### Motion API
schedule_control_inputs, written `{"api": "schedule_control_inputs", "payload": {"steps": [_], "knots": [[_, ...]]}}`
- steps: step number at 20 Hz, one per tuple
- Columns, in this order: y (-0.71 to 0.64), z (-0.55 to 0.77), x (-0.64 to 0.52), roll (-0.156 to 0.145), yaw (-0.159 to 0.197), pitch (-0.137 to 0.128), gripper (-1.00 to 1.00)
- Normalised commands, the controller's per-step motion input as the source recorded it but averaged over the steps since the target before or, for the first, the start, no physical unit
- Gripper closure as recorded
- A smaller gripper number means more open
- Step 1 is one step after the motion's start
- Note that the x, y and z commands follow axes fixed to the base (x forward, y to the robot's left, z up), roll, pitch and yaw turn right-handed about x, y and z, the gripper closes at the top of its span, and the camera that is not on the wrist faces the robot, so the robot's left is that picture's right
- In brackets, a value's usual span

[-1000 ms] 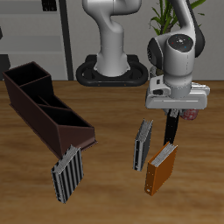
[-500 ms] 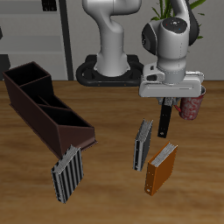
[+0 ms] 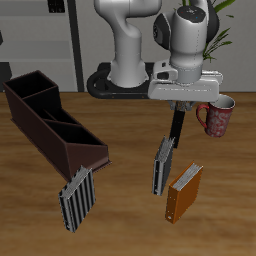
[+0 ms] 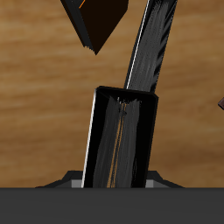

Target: Place the black book into the right desk caddy's left compartment

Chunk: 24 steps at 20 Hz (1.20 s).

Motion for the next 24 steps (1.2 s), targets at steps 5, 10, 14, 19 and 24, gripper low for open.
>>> {"api": "schedule_control_inputs", "payload": {"steps": [5, 10, 14, 19, 24], "knots": [[-0.14, 0.17, -0.13, -0.012, 0.003, -0.027, 1.00], [-0.20, 0.16, -0.16, -0.016, 0.022, -0.031, 1.00], [-0.15, 0.14, -0.14, -0.014, 0.003, -0.022, 1.00], [-0.23, 0.11, -0.04, -0.041, 0.000, -0.008, 1.00], [-0.27, 0.07, 0.03, -0.051, 0.008, -0.015, 1.00]]}}
